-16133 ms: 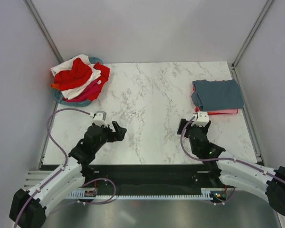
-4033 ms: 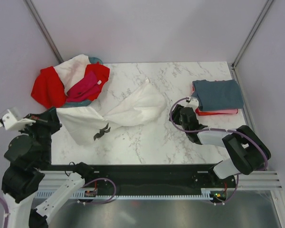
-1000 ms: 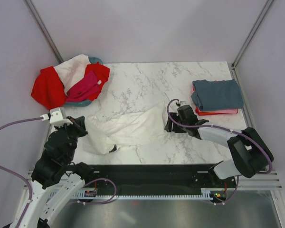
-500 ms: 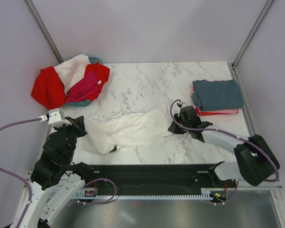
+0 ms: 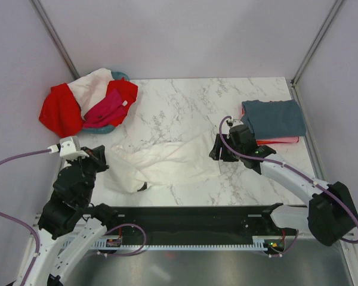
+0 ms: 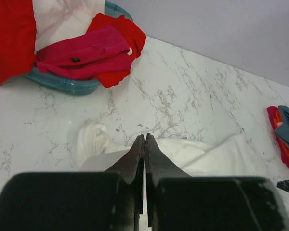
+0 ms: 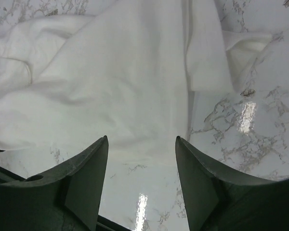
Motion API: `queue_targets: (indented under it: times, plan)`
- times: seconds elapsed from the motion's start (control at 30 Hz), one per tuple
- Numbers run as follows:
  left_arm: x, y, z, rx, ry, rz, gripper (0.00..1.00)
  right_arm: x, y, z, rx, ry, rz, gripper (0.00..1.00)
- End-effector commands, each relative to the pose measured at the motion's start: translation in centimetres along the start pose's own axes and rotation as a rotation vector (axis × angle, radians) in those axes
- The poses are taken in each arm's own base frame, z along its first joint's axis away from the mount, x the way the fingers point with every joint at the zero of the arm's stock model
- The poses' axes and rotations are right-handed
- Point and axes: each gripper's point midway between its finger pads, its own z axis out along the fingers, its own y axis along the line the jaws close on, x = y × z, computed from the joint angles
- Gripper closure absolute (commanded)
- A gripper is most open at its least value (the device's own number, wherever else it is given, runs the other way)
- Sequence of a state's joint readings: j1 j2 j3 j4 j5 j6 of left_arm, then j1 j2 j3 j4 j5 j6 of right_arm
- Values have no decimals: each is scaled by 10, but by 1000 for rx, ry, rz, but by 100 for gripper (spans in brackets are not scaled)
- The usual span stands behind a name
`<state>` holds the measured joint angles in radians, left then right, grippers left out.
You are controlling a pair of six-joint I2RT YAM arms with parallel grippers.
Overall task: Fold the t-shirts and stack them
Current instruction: Flatten the tshirt out
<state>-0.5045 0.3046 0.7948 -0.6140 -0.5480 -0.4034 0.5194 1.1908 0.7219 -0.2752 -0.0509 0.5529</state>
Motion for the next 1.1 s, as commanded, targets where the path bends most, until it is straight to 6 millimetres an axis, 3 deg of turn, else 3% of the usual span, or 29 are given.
queue_targets:
  times: [0.0, 0.33, 0.57, 1.07]
  plan:
    - [-10, 2, 1, -8, -48, 15, 98, -4, 4, 9, 8, 40, -6, 34]
    - [-11, 3, 0, -9, -54, 12, 98, 41, -26, 13, 72, 126, 4, 39]
    - [-10, 2, 0, -8, -52, 13, 98, 78, -51, 9, 123, 174, 37, 57]
    - [-10, 3, 1, -11, -53, 16, 98, 75, -57, 23, 160, 169, 23, 55]
